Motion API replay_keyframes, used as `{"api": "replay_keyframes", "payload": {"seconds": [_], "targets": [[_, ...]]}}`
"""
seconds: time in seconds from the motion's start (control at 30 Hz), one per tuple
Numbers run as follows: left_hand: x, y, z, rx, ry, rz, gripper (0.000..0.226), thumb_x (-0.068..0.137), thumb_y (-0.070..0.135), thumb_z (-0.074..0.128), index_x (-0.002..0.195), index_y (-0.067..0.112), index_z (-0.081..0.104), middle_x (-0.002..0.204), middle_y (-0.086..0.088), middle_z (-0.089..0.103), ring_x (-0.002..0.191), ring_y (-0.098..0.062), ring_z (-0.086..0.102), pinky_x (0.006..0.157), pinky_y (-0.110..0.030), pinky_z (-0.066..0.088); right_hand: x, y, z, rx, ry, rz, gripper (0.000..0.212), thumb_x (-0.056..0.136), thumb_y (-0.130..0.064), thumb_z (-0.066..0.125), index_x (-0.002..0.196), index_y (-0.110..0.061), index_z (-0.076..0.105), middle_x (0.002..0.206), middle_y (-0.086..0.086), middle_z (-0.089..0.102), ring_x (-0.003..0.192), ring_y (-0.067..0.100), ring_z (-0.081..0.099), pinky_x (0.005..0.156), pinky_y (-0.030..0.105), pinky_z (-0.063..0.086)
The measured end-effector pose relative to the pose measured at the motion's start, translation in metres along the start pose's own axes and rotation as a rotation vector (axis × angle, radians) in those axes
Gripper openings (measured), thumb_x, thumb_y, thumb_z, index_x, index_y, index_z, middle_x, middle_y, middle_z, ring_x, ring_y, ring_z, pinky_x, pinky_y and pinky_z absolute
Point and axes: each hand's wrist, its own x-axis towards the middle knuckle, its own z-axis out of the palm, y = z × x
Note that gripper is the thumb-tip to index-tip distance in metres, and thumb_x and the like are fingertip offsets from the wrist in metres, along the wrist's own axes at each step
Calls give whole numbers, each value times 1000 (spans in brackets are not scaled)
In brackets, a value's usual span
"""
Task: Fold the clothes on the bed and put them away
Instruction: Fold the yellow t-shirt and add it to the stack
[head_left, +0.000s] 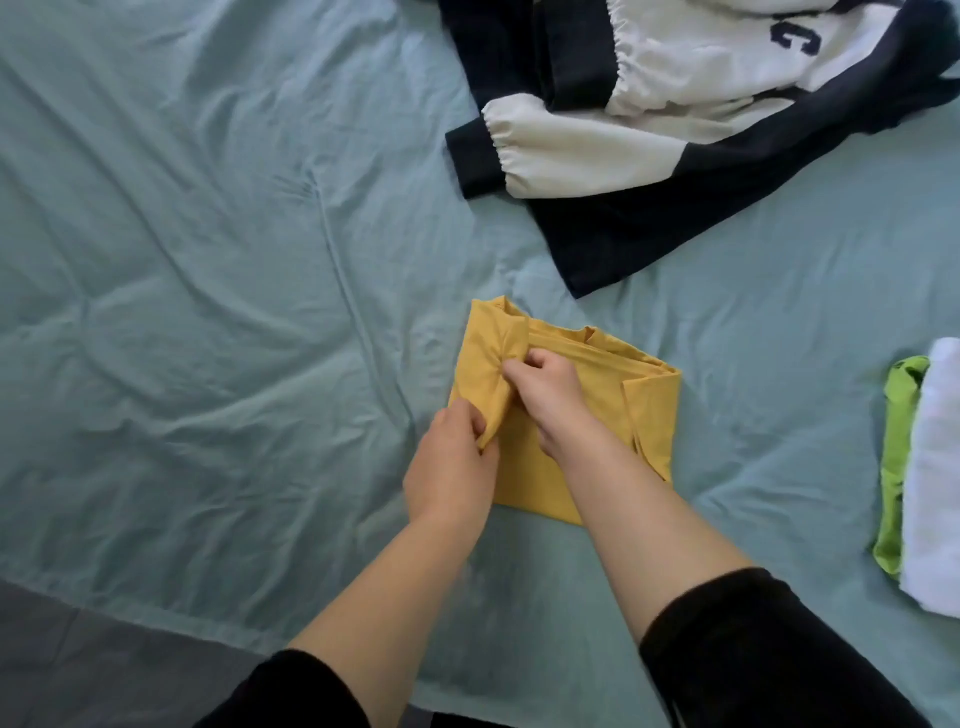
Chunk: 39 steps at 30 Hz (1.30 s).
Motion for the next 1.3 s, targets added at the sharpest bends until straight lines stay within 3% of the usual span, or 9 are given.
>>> {"api": "replay_keyframes", "payload": {"seconds": [0.1,0.43,0.6,0.73,0.87,0.97,1.07,1.17,1.3], "targets": [[-17,29,34,40,-59,112,19,90,23,54,88,32,38,101,9,52,93,-19,52,67,-35,39,-2,12,-56,-6,28,-11,4,80,-8,58,79,-7,62,67,3,51,64,15,44,61,28,36],[-48,92,135,57,-131,237,18,91,14,52,96,28,42,103,3,49,93,-23,53,64,-34,36,26,51,-160,49,184,-29,18,80,-2,56,83,-19,55,76,2,62,56,10,51,49,20,40],[-48,84,159,103,-198,213,14,91,18,52,100,25,44,103,5,47,95,-21,53,66,-32,38,38,76,-166,18,188,24,17,80,-7,58,94,-16,55,100,10,67,84,22,62,76,35,51],[-48,75,146,-12,-362,278,33,81,30,66,109,26,49,105,12,48,95,-11,50,76,-27,42,31,74,-171,47,230,-36,23,81,-12,58,100,-22,51,99,1,64,86,16,61,79,33,49],[-15,63,104,147,33,597,34,88,19,60,123,22,58,124,2,57,113,-21,54,91,-32,42,0,85,-171,-391,505,-468,33,77,-17,50,109,-18,61,110,-3,60,109,18,54,97,33,40],[28,59,87,524,66,777,56,101,34,41,153,25,23,161,-4,13,148,-23,13,118,-38,16,-2,104,-144,-800,355,-616,48,96,-25,40,143,-17,42,155,2,33,145,19,24,119,40,10],[70,56,92,812,-202,750,63,97,58,12,147,40,-23,155,-2,-34,143,-18,-29,120,-37,-8,18,125,-136,-1038,229,-527,56,103,-41,19,153,-27,-1,161,-8,-10,148,11,-11,117,38,-13],[91,53,98,839,-315,685,65,90,67,2,139,46,-34,150,0,-43,137,-16,-39,118,-38,-14,29,139,-139,-1106,243,-517,59,101,-48,18,152,-29,-6,158,-9,-15,146,9,-14,120,44,-7],[75,43,92,826,-122,850,74,88,75,8,146,43,-25,157,-6,-30,141,-23,-34,117,-44,-17,3,160,-143,-1197,255,-618,69,94,-60,23,153,-26,10,160,2,1,149,20,7,119,49,-2]]}}
